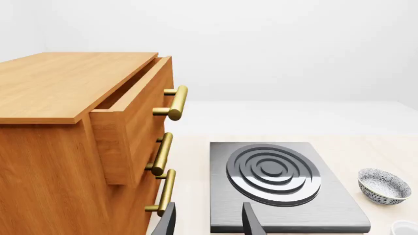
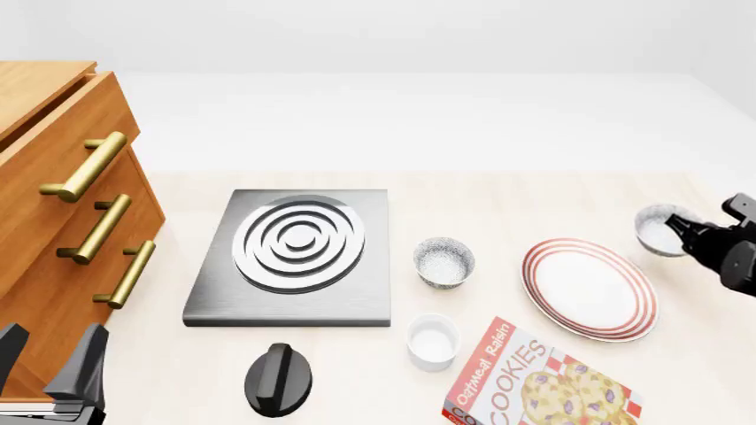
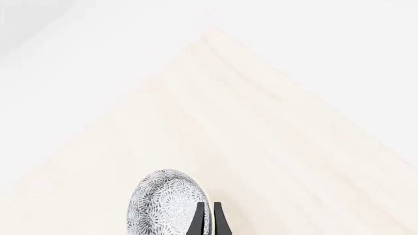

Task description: Pick the akita bowl next to the plate and place it on the plate.

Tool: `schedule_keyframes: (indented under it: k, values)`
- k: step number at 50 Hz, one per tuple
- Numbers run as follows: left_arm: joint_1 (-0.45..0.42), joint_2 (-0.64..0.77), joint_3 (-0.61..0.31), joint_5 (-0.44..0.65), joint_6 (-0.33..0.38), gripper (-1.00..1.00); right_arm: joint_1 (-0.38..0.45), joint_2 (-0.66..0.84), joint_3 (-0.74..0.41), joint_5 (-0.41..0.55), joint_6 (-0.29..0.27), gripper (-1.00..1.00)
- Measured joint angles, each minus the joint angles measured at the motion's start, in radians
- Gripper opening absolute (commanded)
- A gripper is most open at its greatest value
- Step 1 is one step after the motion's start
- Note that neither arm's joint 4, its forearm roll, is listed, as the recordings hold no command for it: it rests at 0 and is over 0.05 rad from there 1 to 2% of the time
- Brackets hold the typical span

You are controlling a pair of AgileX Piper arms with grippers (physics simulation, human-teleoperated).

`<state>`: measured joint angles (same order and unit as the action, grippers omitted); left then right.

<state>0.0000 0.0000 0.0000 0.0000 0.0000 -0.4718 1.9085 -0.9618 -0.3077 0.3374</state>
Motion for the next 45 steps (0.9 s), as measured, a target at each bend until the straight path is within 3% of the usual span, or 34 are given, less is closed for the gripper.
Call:
schedule_keyframes:
  k: [45]
  values:
    - [0.000,0.000,0.000,0.000,0.000,1.00,0.064,-0.169,0.086,0.045,0.058,-1.00]
